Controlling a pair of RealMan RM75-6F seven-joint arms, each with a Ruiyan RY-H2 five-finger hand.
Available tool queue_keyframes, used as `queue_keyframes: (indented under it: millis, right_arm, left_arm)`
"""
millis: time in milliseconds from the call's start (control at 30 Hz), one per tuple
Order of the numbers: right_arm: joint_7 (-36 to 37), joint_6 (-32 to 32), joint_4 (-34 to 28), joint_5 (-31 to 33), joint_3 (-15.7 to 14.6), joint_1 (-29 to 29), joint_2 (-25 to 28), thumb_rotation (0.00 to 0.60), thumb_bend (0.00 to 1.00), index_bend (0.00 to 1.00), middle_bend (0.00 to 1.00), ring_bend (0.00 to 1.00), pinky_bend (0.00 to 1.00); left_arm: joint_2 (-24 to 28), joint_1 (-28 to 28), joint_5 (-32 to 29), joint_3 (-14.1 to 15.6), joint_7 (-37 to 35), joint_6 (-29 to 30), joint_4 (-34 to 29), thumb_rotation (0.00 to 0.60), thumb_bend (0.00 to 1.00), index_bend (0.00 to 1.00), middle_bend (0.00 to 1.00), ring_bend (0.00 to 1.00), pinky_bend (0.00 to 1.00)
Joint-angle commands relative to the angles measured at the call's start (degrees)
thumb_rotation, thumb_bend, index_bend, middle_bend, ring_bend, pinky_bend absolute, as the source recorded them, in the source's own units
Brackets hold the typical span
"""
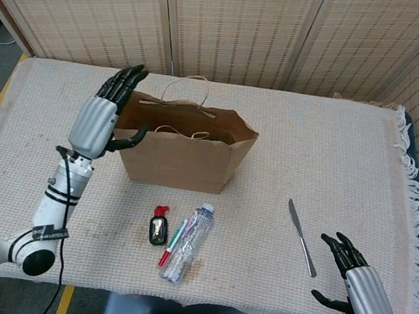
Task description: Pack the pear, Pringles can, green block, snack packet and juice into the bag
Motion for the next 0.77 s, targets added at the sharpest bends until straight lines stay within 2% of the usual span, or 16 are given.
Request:
queue_keyframes:
  millis: [33,100,267,467,600,767]
  right_arm:
    - [-0.6,0.1,0.2,0.0,0.1,-0.2,-0.2,0.6,0.01,0.02,0.12,0.01,0.17]
    - [-1.2,0.1,0.4,0.1,0.1,-0.2,-0.4,0.6,0.01,0.03,0.12,0.01,0.17]
    - [-3.3,-0.4,0.7,0.8,0.4,-0.3,-0.7,0.6,0.01,0.03,0.12,0.01,0.16]
    - [-6.3,-2.4,-0.1,2.6,0.4,-0.4,-0.8,0.6,0.01,0.0,0.08,0.0,0.09]
    - [-7.5,-3.1,-0.3,3.0,0.4,-0.3,-1.0,0.6,0.01,0.0,0.06,0.0,0.07]
    - [-7.7,-2.7,-0.1,2.9,0.7,-0.4,-1.2,0.6,0.01,0.0,0.06,0.0,0.07]
  left_arm:
    - [7.7,8.4,7.8,5.5,-3.4,5.3,-2.7,0.6,0.39,0.03,0.0,0.01,0.11]
    - [9.9,12.1,10.9,8.5,-3.4,8.1,-1.4,0.6,0.39,0.04,0.0,0.01,0.11]
    - [12.5,20.7,12.8,15.4,-4.3,12.3,-1.4,0.6,0.39,0.04,0.0,0.0,0.11]
    - [10.2,29.5,16.5,23.1,-5.1,17.4,3.9,0.6,0.39,0.01,0.0,0.0,0.08]
    - [7.6,34.2,19.3,26.3,-5.4,21.1,9.0,0.6,0.39,0.0,0.0,0.0,0.05]
    - [5.5,37.2,22.2,27.6,-5.8,23.9,14.7,0.6,0.39,0.0,0.0,0.0,0.04]
